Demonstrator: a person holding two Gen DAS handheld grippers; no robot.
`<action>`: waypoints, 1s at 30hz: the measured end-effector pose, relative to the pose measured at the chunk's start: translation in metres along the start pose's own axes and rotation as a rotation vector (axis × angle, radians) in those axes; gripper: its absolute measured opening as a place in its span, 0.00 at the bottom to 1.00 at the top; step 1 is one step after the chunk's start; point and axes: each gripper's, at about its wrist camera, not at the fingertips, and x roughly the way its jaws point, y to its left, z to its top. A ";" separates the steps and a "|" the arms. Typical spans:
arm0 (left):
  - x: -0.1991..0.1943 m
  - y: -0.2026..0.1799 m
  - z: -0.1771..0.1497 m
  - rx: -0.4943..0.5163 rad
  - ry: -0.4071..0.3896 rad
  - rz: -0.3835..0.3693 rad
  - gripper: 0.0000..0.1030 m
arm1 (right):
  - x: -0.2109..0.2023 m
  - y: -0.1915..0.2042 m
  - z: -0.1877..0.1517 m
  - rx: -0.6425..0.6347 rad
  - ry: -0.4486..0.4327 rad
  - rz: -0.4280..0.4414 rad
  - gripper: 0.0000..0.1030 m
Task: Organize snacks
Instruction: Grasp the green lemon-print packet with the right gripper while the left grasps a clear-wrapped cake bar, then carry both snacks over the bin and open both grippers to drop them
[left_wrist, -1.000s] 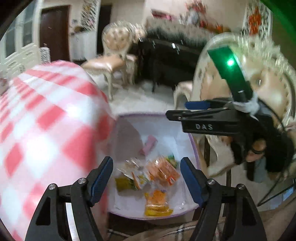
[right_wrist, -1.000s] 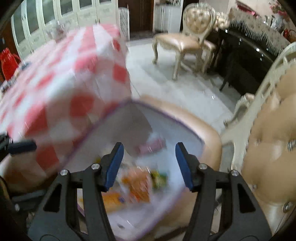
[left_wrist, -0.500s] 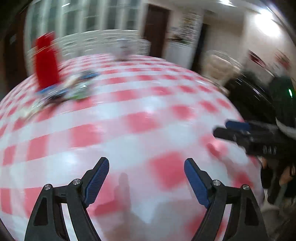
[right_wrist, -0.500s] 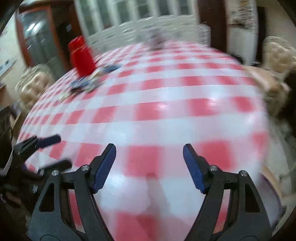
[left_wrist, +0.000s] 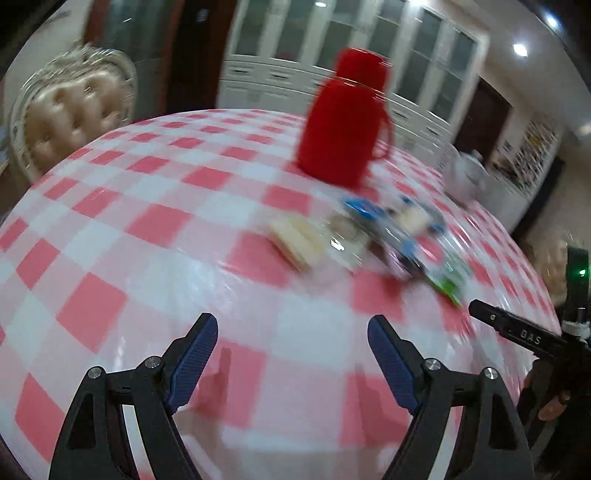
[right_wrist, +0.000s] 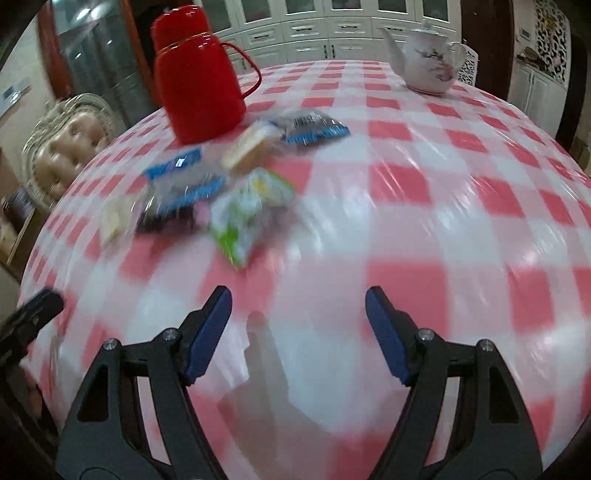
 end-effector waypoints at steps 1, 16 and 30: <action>0.005 0.005 0.003 -0.020 0.004 0.006 0.82 | 0.007 0.002 0.007 0.007 0.002 0.001 0.75; 0.084 -0.018 0.064 -0.099 0.029 0.148 0.82 | 0.007 0.012 0.009 -0.093 -0.044 0.075 0.34; 0.012 -0.030 -0.008 0.086 0.072 0.189 0.35 | -0.078 -0.014 -0.069 -0.102 -0.052 0.200 0.34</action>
